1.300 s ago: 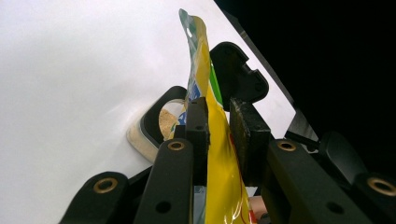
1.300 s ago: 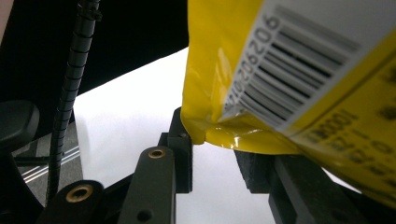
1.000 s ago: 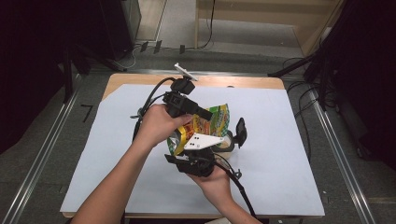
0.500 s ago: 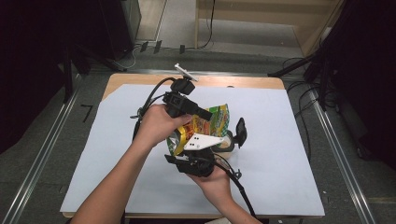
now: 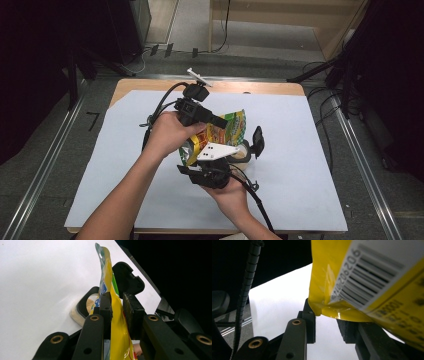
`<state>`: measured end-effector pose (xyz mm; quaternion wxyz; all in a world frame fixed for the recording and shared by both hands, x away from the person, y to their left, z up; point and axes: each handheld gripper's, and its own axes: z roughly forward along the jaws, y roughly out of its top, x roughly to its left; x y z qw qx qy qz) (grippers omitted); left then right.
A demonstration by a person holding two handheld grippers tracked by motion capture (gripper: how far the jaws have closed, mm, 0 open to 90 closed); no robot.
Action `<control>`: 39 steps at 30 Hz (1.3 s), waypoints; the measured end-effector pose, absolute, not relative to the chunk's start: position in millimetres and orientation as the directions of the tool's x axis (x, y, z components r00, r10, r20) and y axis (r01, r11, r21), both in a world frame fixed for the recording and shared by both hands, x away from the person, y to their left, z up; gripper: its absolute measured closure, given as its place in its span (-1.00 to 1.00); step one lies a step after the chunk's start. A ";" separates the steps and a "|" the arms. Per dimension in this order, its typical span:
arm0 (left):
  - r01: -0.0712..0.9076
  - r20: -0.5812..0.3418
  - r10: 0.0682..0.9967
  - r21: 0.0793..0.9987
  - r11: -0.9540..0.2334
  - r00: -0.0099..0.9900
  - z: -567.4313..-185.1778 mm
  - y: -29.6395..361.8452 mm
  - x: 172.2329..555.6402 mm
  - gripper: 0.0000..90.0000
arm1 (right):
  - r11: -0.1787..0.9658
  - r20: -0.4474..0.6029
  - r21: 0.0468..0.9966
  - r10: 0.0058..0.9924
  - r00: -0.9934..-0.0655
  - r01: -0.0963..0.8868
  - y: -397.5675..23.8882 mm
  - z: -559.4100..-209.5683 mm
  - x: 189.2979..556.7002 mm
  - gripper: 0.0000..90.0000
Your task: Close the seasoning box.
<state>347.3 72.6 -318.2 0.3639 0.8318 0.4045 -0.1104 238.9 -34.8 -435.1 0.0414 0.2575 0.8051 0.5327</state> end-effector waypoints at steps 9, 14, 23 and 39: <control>0.753 -0.482 0.590 0.522 -0.400 0.647 -318.8 72.0 348.0 0.75 | 0.304 0.199 0.880 0.462 -0.864 0.365 -36.0 -434.6 239.5 0.59; 0.753 -0.483 0.589 0.519 -0.403 0.648 -319.5 71.3 348.8 0.75 | 0.305 0.199 0.879 0.466 -0.862 0.367 -36.6 -434.9 240.1 0.59; 0.757 -0.486 0.591 0.515 -0.402 0.644 -320.6 70.7 350.3 0.74 | 0.305 0.200 0.878 0.467 -0.861 0.369 -36.8 -435.1 240.2 0.59; 0.763 -0.491 0.593 0.506 -0.403 0.638 -323.4 68.1 352.9 0.74 | 0.301 0.208 0.876 0.471 -0.857 0.377 -38.3 -436.0 240.3 0.59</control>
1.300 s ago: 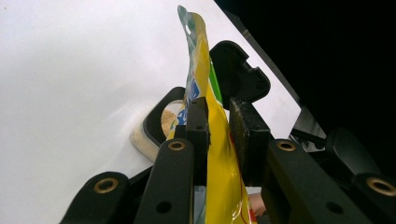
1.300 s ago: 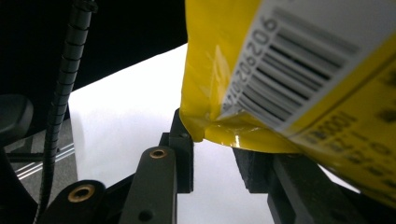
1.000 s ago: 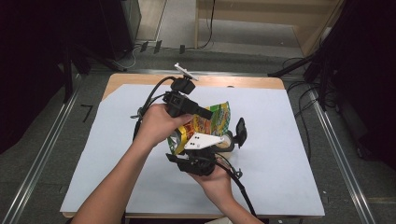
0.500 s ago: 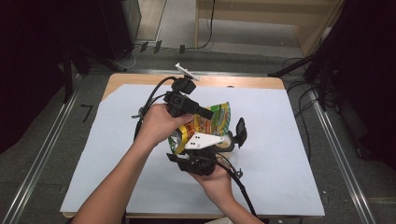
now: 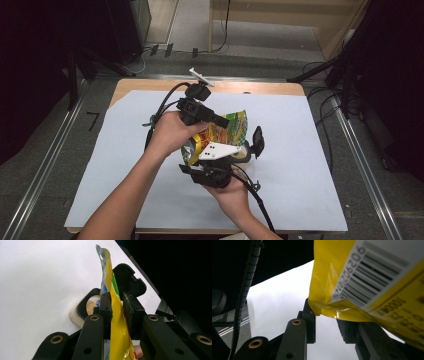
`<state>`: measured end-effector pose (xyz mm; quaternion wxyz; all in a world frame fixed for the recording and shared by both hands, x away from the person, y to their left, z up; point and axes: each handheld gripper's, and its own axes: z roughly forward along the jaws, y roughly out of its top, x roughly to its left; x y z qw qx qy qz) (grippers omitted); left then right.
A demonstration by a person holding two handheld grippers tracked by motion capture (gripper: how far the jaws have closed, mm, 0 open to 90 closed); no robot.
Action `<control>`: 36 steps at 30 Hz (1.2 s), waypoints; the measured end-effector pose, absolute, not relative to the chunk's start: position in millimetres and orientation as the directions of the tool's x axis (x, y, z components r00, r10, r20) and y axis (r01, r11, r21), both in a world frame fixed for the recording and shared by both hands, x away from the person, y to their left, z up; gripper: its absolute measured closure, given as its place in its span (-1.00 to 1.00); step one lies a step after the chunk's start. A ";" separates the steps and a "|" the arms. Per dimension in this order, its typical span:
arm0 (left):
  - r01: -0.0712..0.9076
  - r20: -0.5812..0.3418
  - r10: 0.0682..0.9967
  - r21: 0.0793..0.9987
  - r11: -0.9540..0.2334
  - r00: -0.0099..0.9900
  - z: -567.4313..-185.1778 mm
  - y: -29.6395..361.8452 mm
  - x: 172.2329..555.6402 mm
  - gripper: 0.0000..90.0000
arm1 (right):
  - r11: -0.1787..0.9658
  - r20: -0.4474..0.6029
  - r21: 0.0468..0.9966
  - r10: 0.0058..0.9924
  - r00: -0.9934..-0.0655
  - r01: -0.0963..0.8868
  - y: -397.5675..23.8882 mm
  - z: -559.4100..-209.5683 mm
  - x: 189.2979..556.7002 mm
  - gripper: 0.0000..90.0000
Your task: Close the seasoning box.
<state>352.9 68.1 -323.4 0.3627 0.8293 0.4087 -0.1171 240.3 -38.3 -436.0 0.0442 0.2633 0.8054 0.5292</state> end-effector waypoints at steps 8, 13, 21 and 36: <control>0.759 -0.486 0.591 0.506 -0.410 0.643 -323.3 67.0 352.0 0.74 | 0.296 0.209 0.877 0.474 -0.855 0.378 -38.1 -436.8 240.1 0.59; 0.760 -0.485 0.594 0.506 -0.409 0.642 -323.3 66.0 351.2 0.74 | 0.294 0.214 0.876 0.475 -0.854 0.383 -38.0 -436.9 239.5 0.59; 0.751 -0.470 0.595 0.503 -0.427 0.652 -323.8 63.0 348.6 0.75 | 0.294 0.213 0.876 0.476 -0.853 0.383 -37.7 -438.8 238.5 0.60; 0.757 -0.472 0.600 0.495 -0.426 0.646 -324.6 62.1 349.8 0.75 | 0.281 0.232 0.874 0.476 -0.848 0.397 -38.3 -439.0 238.7 0.61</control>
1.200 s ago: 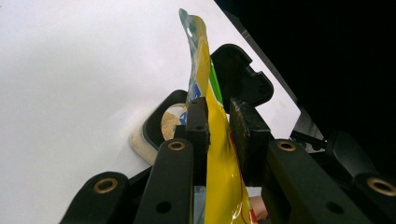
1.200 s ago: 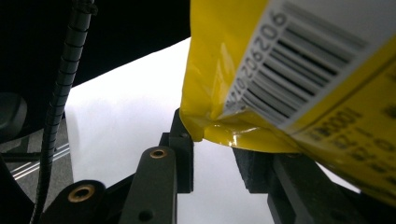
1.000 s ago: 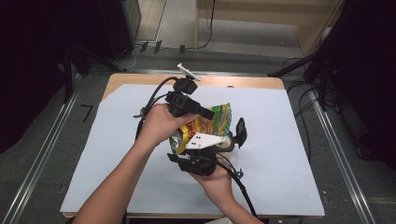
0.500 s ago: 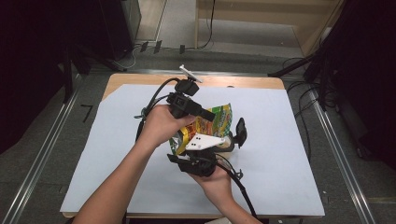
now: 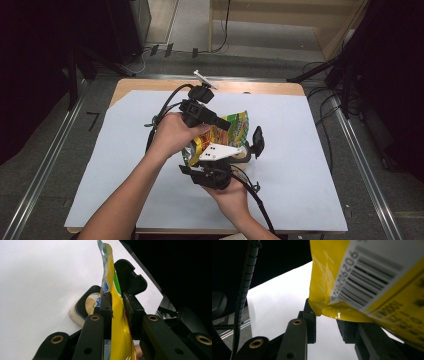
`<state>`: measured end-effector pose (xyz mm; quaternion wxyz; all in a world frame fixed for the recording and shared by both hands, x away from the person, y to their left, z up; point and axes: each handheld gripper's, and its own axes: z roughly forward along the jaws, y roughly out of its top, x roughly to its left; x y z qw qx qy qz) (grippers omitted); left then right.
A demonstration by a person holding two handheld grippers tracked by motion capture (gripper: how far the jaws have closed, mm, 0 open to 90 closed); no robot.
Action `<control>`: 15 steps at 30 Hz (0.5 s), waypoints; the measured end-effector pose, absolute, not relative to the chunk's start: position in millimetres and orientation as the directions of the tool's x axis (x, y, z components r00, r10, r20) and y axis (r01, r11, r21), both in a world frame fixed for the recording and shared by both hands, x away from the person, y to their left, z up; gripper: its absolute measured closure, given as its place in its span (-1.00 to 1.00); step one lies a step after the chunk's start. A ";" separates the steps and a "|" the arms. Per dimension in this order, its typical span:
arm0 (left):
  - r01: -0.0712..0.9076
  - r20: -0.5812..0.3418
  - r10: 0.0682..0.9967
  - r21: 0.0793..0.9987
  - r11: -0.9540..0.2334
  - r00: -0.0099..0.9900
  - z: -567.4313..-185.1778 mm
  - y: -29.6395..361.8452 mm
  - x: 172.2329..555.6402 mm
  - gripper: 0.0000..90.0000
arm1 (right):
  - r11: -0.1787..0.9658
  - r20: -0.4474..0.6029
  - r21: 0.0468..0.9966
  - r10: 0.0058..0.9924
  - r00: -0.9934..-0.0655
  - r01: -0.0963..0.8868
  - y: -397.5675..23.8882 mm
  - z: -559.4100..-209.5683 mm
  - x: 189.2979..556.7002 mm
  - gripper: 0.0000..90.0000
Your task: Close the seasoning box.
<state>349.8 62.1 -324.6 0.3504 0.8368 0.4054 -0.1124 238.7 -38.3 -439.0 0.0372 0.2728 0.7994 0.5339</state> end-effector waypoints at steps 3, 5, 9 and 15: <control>0.762 -0.474 0.604 0.492 -0.421 0.640 -325.4 63.6 352.8 0.75 | 0.282 0.232 0.874 0.475 -0.849 0.396 -38.9 -437.2 238.5 0.60; 0.768 -0.475 0.611 0.487 -0.417 0.633 -325.5 63.9 354.1 0.75 | 0.282 0.231 0.874 0.474 -0.850 0.395 -39.0 -436.0 238.5 0.60; 0.770 -0.480 0.609 0.483 -0.418 0.632 -325.1 64.8 356.1 0.75 | 0.279 0.231 0.876 0.473 -0.850 0.393 -39.0 -434.1 238.3 0.60; 0.776 -0.488 0.609 0.478 -0.412 0.625 -324.6 65.5 357.6 0.75 | 0.287 0.214 0.879 0.477 -0.852 0.382 -39.6 -432.3 238.1 0.60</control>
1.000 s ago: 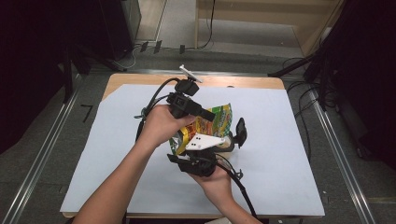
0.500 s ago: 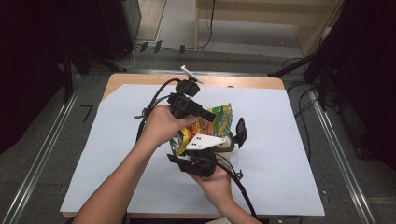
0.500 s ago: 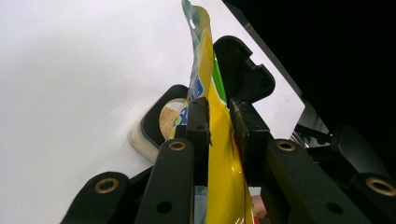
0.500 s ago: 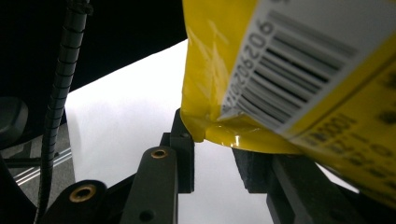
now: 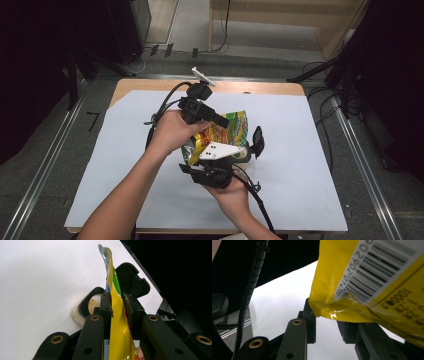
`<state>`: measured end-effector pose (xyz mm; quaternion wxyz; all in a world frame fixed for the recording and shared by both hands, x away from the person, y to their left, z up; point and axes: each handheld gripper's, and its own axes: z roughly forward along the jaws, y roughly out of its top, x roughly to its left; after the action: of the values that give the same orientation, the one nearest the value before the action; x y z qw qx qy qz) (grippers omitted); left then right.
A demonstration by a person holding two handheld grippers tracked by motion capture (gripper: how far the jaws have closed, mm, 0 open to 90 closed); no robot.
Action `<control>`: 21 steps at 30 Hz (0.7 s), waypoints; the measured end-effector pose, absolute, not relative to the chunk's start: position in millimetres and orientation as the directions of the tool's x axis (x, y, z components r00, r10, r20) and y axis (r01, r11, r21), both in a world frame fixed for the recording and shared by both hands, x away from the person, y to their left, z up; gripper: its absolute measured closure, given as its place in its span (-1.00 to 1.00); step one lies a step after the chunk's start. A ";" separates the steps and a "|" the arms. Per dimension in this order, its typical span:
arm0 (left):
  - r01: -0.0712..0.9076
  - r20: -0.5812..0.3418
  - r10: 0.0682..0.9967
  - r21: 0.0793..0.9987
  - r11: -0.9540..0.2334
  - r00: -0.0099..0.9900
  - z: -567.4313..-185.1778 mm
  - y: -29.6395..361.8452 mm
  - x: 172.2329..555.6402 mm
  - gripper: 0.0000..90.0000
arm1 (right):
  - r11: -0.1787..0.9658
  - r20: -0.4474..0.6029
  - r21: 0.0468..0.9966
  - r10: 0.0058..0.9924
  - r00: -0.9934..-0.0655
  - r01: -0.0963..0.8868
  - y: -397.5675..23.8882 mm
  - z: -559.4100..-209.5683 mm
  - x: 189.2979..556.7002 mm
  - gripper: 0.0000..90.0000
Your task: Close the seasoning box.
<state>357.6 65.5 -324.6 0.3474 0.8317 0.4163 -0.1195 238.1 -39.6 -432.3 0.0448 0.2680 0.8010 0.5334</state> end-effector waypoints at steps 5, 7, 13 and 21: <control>0.775 -0.489 0.608 0.477 -0.414 0.626 -323.6 64.6 358.8 0.75 | 0.284 0.214 0.881 0.477 -0.853 0.380 -40.4 -431.6 238.3 0.60; 0.781 -0.495 0.610 0.473 -0.408 0.618 -323.2 64.8 360.1 0.75 | 0.282 0.213 0.882 0.477 -0.853 0.377 -40.6 -430.6 238.2 0.60; 0.786 -0.499 0.614 0.468 -0.404 0.612 -321.9 64.6 361.7 0.74 | 0.279 0.207 0.885 0.478 -0.854 0.371 -41.5 -428.4 238.3 0.60; 0.781 -0.485 0.618 0.468 -0.414 0.619 -317.7 63.2 361.2 0.74 | 0.269 0.211 0.889 0.476 -0.854 0.370 -41.5 -425.7 237.5 0.60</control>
<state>361.2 63.2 -317.7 0.3414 0.8324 0.4200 -0.1192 237.5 -41.5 -425.7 0.0491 0.2661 0.7949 0.5430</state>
